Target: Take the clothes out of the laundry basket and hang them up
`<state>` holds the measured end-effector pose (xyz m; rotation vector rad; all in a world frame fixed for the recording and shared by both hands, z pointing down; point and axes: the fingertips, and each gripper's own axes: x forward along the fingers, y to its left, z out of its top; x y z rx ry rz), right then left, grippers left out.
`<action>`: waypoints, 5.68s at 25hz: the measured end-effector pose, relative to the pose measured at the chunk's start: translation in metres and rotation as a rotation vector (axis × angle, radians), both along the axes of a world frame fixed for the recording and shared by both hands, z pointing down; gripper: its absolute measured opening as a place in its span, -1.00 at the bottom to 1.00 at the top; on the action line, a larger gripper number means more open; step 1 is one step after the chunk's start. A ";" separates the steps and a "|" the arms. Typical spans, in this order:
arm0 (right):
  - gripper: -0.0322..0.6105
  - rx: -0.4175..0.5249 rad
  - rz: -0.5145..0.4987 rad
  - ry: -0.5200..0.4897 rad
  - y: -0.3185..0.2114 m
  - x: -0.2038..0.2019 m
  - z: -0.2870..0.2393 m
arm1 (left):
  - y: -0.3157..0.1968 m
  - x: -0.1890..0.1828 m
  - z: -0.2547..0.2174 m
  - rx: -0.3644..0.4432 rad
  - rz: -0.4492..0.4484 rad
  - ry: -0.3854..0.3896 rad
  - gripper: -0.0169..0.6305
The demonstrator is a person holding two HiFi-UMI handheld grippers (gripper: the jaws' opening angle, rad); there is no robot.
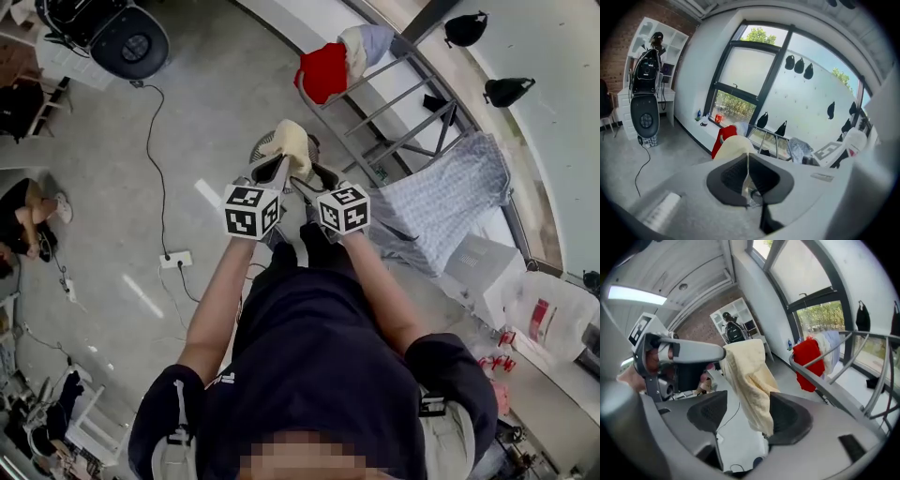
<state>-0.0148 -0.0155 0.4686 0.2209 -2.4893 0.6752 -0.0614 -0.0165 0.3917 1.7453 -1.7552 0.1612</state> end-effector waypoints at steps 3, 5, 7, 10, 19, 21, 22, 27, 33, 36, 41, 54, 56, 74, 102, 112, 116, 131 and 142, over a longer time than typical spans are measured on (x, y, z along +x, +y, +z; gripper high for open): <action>-0.03 0.100 -0.042 -0.011 -0.003 -0.010 -0.013 | 0.007 0.010 -0.030 0.049 0.010 0.023 -0.86; -0.28 0.114 -0.027 -0.049 -0.008 -0.013 -0.024 | 0.013 0.014 -0.042 0.074 0.018 0.031 -0.86; -0.77 0.127 -0.021 -0.076 -0.010 -0.012 -0.037 | 0.018 0.014 -0.048 0.088 0.018 0.035 -0.86; -0.83 0.197 -0.055 -0.046 -0.005 -0.003 -0.049 | 0.024 0.015 -0.050 0.103 0.009 0.048 -0.86; -0.83 0.321 0.003 -0.104 -0.019 0.025 -0.111 | 0.041 0.037 -0.052 0.162 0.111 0.079 -0.85; -0.84 0.380 0.019 -0.124 -0.025 0.030 -0.143 | 0.055 0.045 -0.044 0.171 0.167 0.092 -0.85; -0.84 0.409 0.016 -0.120 -0.026 0.032 -0.156 | 0.063 0.047 -0.039 0.177 0.180 0.105 -0.85; -0.84 0.462 0.021 -0.142 -0.026 0.045 -0.207 | 0.091 0.039 0.007 0.122 0.133 0.130 -0.84; -0.84 0.488 0.086 -0.166 -0.031 0.063 -0.252 | 0.096 0.070 0.059 -0.003 0.244 0.066 -0.26; -0.84 0.517 0.107 -0.174 -0.031 0.071 -0.271 | 0.087 0.092 0.085 -0.064 0.243 0.092 -0.21; -0.83 0.602 0.141 -0.166 -0.029 0.078 -0.293 | 0.055 0.109 0.111 -0.084 0.257 0.067 -0.19; -0.83 0.581 0.278 -0.139 -0.040 0.113 -0.293 | 0.063 0.039 0.106 -0.111 0.065 0.081 -0.84; -0.83 0.624 0.336 -0.082 -0.044 0.126 -0.288 | 0.075 -0.001 0.081 -0.077 -0.027 0.039 -0.84; -0.81 0.723 0.639 0.259 0.003 0.240 -0.271 | -0.007 -0.078 -0.228 0.456 -0.019 -0.441 -0.85; -0.81 0.747 0.906 0.076 -0.227 0.317 -0.394 | -0.305 0.010 -0.299 0.354 0.237 -0.311 -0.85; -0.81 0.544 0.982 0.125 -0.364 0.362 -0.310 | -0.447 0.059 -0.228 0.169 0.335 -0.288 -0.84; -0.81 0.399 0.972 0.181 -0.403 0.374 -0.235 | -0.484 0.077 -0.153 0.037 0.363 -0.275 -0.85; -0.80 0.099 0.994 0.295 -0.466 0.397 -0.073 | -0.524 0.120 0.025 -0.276 0.486 -0.184 -0.84; 0.16 -0.063 0.915 0.292 -0.437 0.392 -0.032 | -0.477 0.126 0.079 -0.394 0.543 -0.127 -0.19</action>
